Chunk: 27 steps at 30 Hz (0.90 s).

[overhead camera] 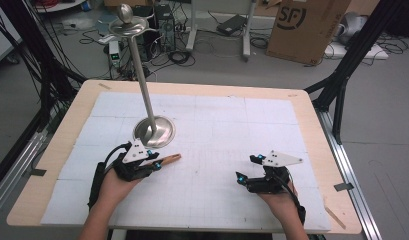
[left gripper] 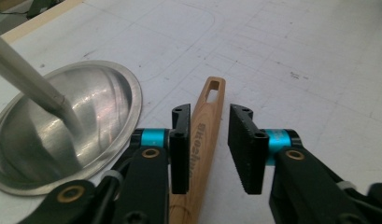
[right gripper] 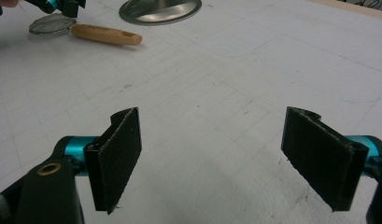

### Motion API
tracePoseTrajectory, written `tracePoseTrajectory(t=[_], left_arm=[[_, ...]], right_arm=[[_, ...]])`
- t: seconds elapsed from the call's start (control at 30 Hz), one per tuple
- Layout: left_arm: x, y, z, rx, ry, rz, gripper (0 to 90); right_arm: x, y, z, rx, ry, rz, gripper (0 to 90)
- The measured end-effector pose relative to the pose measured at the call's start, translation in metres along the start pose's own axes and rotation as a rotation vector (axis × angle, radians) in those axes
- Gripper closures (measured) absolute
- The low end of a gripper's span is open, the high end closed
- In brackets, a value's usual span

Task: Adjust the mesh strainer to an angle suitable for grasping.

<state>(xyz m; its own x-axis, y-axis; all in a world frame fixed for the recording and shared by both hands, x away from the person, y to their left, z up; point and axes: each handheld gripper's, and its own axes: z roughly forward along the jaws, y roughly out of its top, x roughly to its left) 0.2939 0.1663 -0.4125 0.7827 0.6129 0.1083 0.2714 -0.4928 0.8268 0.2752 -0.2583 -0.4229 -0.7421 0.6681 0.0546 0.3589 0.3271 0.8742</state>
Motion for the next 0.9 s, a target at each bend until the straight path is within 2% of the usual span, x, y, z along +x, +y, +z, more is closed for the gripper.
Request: tracePoseTrajectory(t=[0.1, 0.23, 0.43, 0.63, 0.7, 0.9], left_arm=[[0.004, -0.003, -0.005, -0.008, -0.002, -0.011, 63.7], [0.008, -0.005, -0.008, 0.011, -0.004, -0.017, 58.9], [0.015, -0.001, -0.013, 0.04, -0.011, 0.003, 54.0], [0.022, 0.003, -0.01, 0.117, -0.043, 0.027, 50.3], [0.024, 0.005, -0.008, 0.158, -0.053, 0.046, 50.5], [0.029, 0.005, 0.004, 0.252, -0.088, 0.064, 50.6]], right_arm=[[0.0, 0.0, 0.0, 0.002, -0.001, 0.002, 19.2], [0.001, 0.0, 0.001, 0.006, 0.002, 0.003, 19.2], [0.001, 0.0, 0.001, 0.005, 0.003, 0.002, 19.2], [0.001, 0.001, 0.0, -0.001, 0.005, 0.007, 19.2], [0.001, 0.001, -0.001, -0.007, 0.004, 0.005, 19.2], [0.0, 0.002, -0.004, -0.017, 0.001, 0.013, 19.2]])
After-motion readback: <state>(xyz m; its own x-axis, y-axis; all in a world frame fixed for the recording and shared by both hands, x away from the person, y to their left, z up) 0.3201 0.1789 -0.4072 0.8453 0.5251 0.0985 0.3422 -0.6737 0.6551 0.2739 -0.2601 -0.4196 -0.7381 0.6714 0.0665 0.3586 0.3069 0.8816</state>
